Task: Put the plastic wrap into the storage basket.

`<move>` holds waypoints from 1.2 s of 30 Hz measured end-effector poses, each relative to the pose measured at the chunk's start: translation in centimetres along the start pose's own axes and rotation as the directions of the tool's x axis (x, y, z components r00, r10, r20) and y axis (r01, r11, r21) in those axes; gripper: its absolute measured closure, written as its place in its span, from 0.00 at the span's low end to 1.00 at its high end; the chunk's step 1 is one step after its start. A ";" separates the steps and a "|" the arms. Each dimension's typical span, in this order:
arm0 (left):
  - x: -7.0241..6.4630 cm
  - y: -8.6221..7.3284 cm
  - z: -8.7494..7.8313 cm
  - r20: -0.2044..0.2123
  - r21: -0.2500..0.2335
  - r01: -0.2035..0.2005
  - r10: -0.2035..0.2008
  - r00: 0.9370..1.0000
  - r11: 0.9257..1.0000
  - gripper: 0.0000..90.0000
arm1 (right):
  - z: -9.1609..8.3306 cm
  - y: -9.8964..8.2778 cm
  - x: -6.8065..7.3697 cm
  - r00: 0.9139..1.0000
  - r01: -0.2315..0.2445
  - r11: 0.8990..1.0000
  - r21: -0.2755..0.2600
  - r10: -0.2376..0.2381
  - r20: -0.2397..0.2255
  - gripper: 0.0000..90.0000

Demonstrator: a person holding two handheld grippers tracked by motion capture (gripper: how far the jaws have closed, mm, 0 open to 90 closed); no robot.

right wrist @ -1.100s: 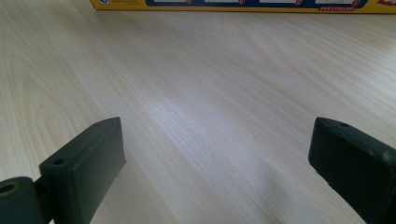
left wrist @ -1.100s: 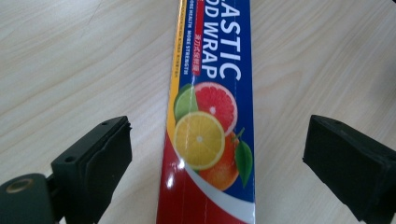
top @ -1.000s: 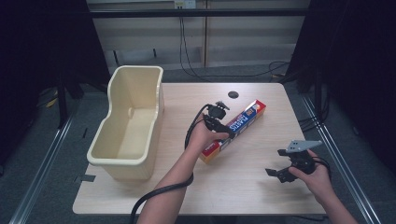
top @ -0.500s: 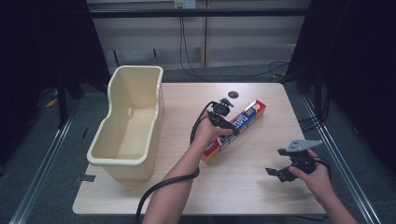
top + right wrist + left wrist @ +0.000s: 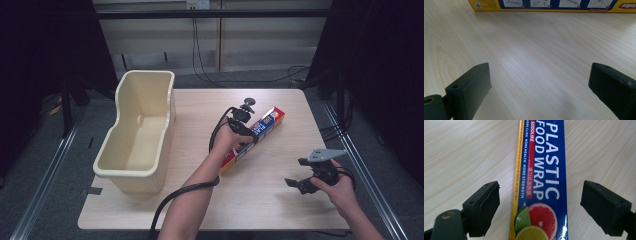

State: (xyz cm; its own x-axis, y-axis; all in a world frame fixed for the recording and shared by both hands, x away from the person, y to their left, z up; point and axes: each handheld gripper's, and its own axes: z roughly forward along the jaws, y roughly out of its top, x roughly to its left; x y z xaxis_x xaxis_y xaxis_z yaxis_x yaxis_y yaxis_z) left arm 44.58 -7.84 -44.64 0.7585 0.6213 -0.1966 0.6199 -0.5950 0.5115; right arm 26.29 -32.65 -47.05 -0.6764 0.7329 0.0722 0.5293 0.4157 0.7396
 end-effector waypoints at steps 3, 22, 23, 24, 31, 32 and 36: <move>0.0 0.1 0.3 -0.004 0.008 -0.012 0.012 1.000 1.000 0.21 | 0.0 0.0 -0.1 1.000 -0.006 1.000 -0.008 0.006 -0.003 0.04; 0.2 0.5 1.1 -0.008 0.027 -0.042 0.042 0.999 0.999 0.35 | -0.1 0.0 -0.2 1.000 -0.009 1.000 -0.014 0.009 -0.003 0.04; 0.1 0.5 1.0 0.004 0.036 -0.036 0.036 0.999 0.999 0.38 | -0.1 0.0 -0.2 1.000 -0.009 1.000 -0.014 0.009 -0.002 0.04; 0.1 0.6 0.9 -0.005 0.047 -0.058 0.059 0.998 0.997 0.41 | -0.1 0.0 -0.2 1.000 -0.011 1.000 -0.014 0.011 0.000 0.04; -0.3 0.1 0.2 -0.023 0.087 -0.050 0.052 0.998 0.995 0.43 | 0.0 0.1 -0.1 1.000 -0.005 1.000 -0.012 0.005 0.002 0.04; -0.3 -0.2 0.0 -0.023 0.088 -0.045 0.047 0.999 0.995 0.43 | 0.0 0.1 -0.1 1.000 -0.006 1.000 -0.012 0.006 0.000 0.04; -0.4 -1.9 -1.2 -0.033 0.101 -0.037 0.041 0.999 0.994 0.43 | 0.0 0.1 -0.1 1.000 -0.005 1.000 -0.013 0.005 -0.003 0.04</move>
State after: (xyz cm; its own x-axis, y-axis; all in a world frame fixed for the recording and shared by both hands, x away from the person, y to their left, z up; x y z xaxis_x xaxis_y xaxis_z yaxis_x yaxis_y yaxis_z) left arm 42.88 -6.35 -44.49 0.7761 0.6131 -0.1474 0.6084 -0.6665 0.4310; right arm 26.42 -32.65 -47.00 -0.6750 0.7337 0.0777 0.5261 0.4049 0.7478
